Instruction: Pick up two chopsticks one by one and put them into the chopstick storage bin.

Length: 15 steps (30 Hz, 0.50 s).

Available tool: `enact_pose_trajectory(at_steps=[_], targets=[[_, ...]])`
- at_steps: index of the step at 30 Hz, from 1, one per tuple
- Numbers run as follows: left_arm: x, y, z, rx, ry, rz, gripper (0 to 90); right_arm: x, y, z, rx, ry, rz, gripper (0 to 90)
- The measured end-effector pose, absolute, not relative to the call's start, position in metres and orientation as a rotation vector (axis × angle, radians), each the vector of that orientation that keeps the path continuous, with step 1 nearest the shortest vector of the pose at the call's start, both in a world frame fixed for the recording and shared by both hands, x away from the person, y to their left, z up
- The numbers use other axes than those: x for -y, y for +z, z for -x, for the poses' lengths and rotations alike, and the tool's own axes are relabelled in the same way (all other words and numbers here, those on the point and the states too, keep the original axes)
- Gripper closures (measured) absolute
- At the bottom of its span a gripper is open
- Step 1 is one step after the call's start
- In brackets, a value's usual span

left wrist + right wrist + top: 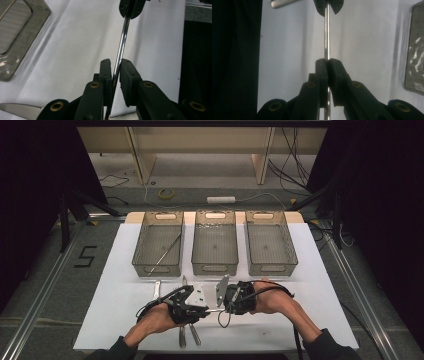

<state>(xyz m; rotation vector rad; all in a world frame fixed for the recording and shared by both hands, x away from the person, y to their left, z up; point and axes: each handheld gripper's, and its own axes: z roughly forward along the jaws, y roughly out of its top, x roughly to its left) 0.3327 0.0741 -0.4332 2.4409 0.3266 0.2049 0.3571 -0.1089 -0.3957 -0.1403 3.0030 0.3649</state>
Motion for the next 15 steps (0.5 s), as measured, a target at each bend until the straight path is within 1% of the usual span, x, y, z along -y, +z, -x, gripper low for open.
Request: enact_pose_trajectory(at_steps=[3,4,6,7,8,11,15], targets=[[-0.073,-0.433,-0.330,-0.286,0.177,-2.448,84.0,0.111,-0.396,-0.356,-3.000,0.380,0.150,83.8],[-0.072,-0.432,-0.329,-0.280,0.187,-2.455,85.2,0.111,-0.395,-0.358,-2.988,0.385,0.166,82.6],[-0.073,-0.431,-0.329,-0.281,0.185,-2.460,85.5,0.114,-0.394,-0.359,-3.003,0.419,0.124,79.5],[-0.074,-0.431,-0.329,-0.287,0.193,-2.459,85.6,0.116,-0.393,-0.359,-2.998,0.426,0.105,72.7],[-0.076,-0.431,-0.330,-0.306,0.192,-2.456,85.7,0.117,-0.392,-0.360,-2.985,0.435,0.104,69.7],[-0.079,-0.429,-0.333,-0.345,0.201,-2.441,85.7,0.124,-0.387,-0.360,-2.954,0.538,-0.005,55.2],[-0.083,-0.428,-0.336,-0.394,0.228,-2.428,85.7,0.134,-0.382,-0.361,-2.871,0.690,-0.150,46.3]])
